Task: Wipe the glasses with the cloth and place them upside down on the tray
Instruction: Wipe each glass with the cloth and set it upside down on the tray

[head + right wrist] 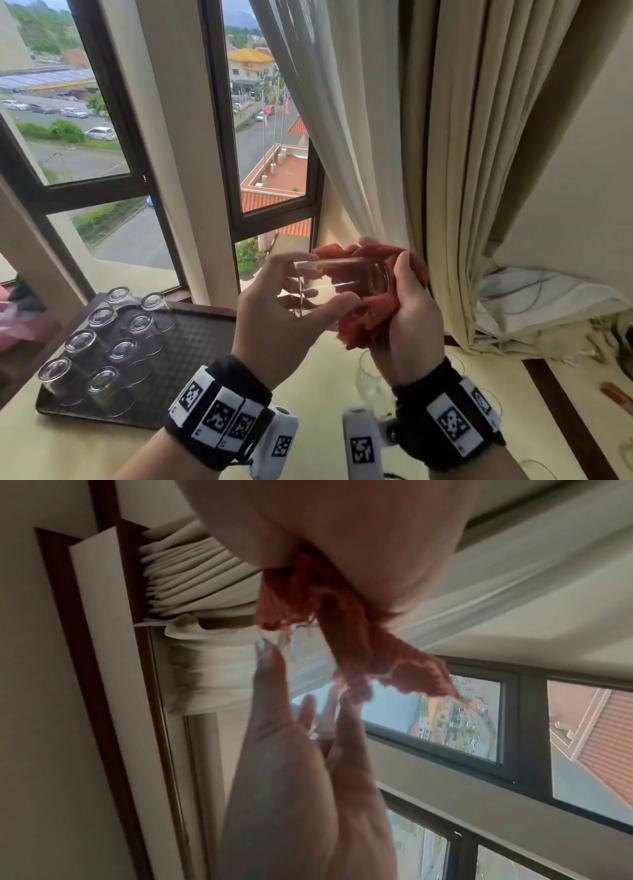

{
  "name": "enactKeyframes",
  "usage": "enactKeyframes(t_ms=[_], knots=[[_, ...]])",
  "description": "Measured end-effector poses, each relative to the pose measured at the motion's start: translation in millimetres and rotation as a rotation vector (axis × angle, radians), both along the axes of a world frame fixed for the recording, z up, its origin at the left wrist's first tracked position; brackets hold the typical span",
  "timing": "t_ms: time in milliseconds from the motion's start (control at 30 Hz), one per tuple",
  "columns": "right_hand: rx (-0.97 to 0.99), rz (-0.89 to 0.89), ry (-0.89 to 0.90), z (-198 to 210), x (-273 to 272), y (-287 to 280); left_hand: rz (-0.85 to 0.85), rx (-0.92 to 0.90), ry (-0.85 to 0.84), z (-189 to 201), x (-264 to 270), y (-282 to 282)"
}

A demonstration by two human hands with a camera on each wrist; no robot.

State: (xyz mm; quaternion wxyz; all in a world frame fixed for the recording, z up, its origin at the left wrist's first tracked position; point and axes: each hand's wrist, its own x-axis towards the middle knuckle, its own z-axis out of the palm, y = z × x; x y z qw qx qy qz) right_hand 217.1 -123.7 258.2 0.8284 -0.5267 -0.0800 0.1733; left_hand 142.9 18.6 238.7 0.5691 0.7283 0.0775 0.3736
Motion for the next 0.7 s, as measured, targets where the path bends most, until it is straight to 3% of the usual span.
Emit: enactKeyframes(t_ms=[133,267,400,533,700], knots=[[-0.056,-0.087,0.038,-16.5,-14.3,8.4,0.018,-0.069,0.124,1.2,9.5,1.1],[-0.215,-0.182,-0.243,-20.9,-9.2,7.2,-0.13,-0.189,0.363,-1.5,12.0,-4.6],[-0.369,-0.118,-0.452,-16.3,1.9,1.0,-0.293,-0.255,0.523,-9.7,12.9,-3.6],[-0.388,-0.158,-0.443,-14.8,5.3,0.0,-0.516,-0.525,0.498,-7.6,10.6,-3.6],[-0.276,-0.319,-0.309,-7.3,0.8,-7.6,-0.511,-0.864,0.344,-10.9,8.1,9.4]])
